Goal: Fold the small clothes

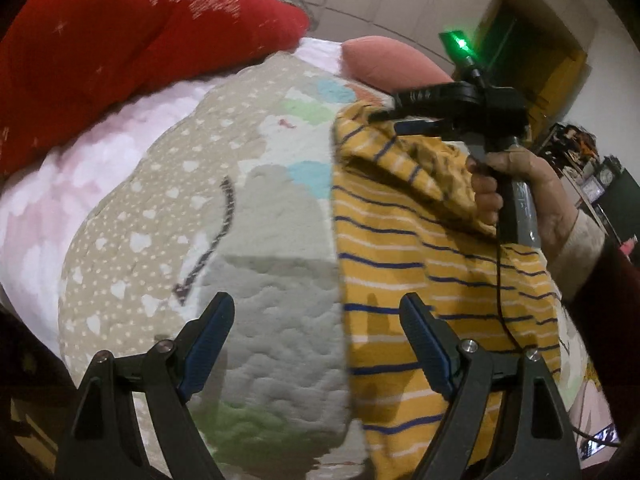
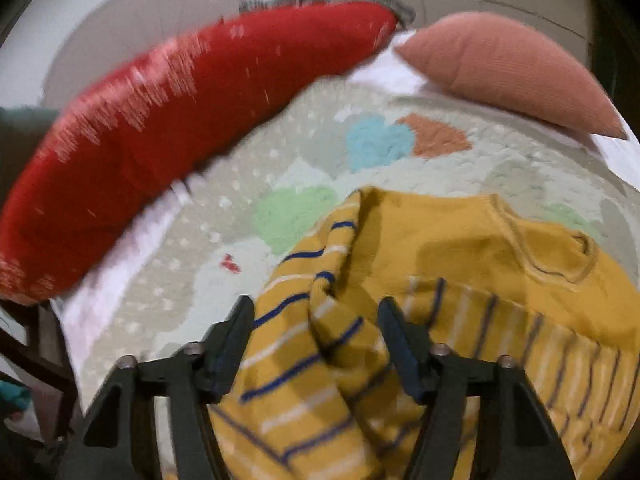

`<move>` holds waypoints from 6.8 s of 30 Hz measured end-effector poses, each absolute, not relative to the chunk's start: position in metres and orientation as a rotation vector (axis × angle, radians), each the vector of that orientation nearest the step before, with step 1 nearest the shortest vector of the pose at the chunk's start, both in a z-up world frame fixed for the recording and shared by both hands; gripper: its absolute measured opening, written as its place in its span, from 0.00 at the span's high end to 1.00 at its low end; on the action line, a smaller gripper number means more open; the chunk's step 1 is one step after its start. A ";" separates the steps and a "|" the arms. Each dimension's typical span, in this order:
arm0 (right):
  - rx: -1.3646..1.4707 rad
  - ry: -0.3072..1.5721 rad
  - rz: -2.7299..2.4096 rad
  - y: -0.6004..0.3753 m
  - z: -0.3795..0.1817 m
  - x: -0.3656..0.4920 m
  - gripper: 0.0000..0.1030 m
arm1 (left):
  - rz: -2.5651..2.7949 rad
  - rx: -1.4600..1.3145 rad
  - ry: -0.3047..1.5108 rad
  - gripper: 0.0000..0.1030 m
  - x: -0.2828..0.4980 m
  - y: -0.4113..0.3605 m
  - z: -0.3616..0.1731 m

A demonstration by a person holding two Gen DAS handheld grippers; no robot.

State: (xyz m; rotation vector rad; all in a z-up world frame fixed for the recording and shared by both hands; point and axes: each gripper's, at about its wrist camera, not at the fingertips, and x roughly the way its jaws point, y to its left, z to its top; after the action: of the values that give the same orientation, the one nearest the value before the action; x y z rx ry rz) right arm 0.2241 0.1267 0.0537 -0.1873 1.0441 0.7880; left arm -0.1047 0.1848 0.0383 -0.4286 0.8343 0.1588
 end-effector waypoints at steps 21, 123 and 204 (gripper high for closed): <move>-0.055 0.911 0.373 -0.087 0.103 0.224 0.46 | 0.200 -0.472 0.850 0.19 -0.124 0.197 0.025; 0.268 0.889 0.133 -0.256 0.007 -0.012 0.11 | 0.117 -0.370 1.041 0.04 -0.126 0.091 -0.017; 0.168 0.853 0.116 -0.245 0.001 -0.011 0.03 | 0.062 -0.405 0.939 0.04 -0.153 0.089 0.015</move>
State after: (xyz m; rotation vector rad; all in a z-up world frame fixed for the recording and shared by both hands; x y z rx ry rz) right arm -0.0105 -0.2448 0.0014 0.1685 0.8528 0.1159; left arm -0.1531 0.0886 0.0147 -0.4053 0.9389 0.0616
